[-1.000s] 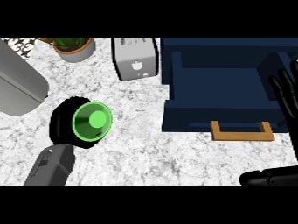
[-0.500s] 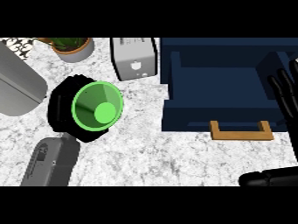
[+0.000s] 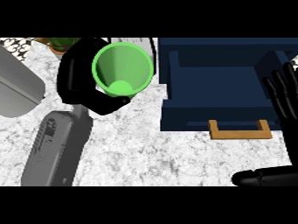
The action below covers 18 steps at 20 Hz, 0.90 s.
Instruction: Pick up the cup, place it into the drawer and close the drawer
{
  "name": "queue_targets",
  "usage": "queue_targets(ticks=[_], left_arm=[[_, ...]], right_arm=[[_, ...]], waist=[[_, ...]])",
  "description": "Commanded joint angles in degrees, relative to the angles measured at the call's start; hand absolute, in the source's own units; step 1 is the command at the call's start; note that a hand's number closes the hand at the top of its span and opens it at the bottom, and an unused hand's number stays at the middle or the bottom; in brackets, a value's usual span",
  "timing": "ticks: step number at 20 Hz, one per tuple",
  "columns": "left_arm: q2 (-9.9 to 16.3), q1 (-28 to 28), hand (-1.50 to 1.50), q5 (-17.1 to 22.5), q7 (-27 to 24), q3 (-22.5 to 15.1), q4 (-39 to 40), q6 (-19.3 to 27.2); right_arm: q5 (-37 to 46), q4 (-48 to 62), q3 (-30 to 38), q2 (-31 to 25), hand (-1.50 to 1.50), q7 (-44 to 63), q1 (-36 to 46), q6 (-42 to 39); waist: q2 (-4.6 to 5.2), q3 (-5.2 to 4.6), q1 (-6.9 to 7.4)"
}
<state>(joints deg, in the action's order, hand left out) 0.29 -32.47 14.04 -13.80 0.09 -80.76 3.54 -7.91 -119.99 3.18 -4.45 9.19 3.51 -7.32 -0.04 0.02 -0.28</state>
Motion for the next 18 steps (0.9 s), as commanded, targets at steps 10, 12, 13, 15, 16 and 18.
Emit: queue_targets(ticks=[10, 12, 13, 15, 16, 18], left_arm=[[-0.3, -18.2, 1.5, -1.4, 3.3, -5.4, 13.8, 10.2], [-0.3, -22.7, 1.5, -1.4, 4.5, -2.6, 18.2, 9.5], [-0.3, -22.1, 1.5, -1.7, 4.1, -5.1, 18.5, 10.0], [-0.3, -25.1, 1.5, -2.9, 6.3, -4.0, 20.3, 11.2], [-0.3, -25.0, 1.5, -0.4, 4.0, -6.4, 21.9, 12.7], [-0.3, -28.2, 1.5, 0.4, 3.1, -8.2, 26.7, 14.7]], right_arm=[[-1.6, 1.5, 2.2, -1.6, -1.5, 1.0, 2.9, -0.6], [-1.6, 4.1, 2.2, -1.2, -1.5, -2.0, 1.8, -1.7], [-3.5, 1.8, 3.7, -2.1, -1.5, -0.8, 0.0, -2.5], [-1.0, 4.0, 1.3, -0.5, -1.5, -2.6, 0.3, -1.9], [-2.6, 2.1, 3.2, -2.3, -1.5, 0.9, 3.1, -1.4], [0.5, 3.9, 0.3, -0.5, -1.5, -2.4, 2.0, -1.3]], waist=[[0.13, -0.01, -0.42], [0.2, 0.0, -0.48], [0.15, 0.0, -0.62], [0.13, 0.0, -0.34], [0.14, -0.01, -0.53], [0.22, 0.0, -0.81]])
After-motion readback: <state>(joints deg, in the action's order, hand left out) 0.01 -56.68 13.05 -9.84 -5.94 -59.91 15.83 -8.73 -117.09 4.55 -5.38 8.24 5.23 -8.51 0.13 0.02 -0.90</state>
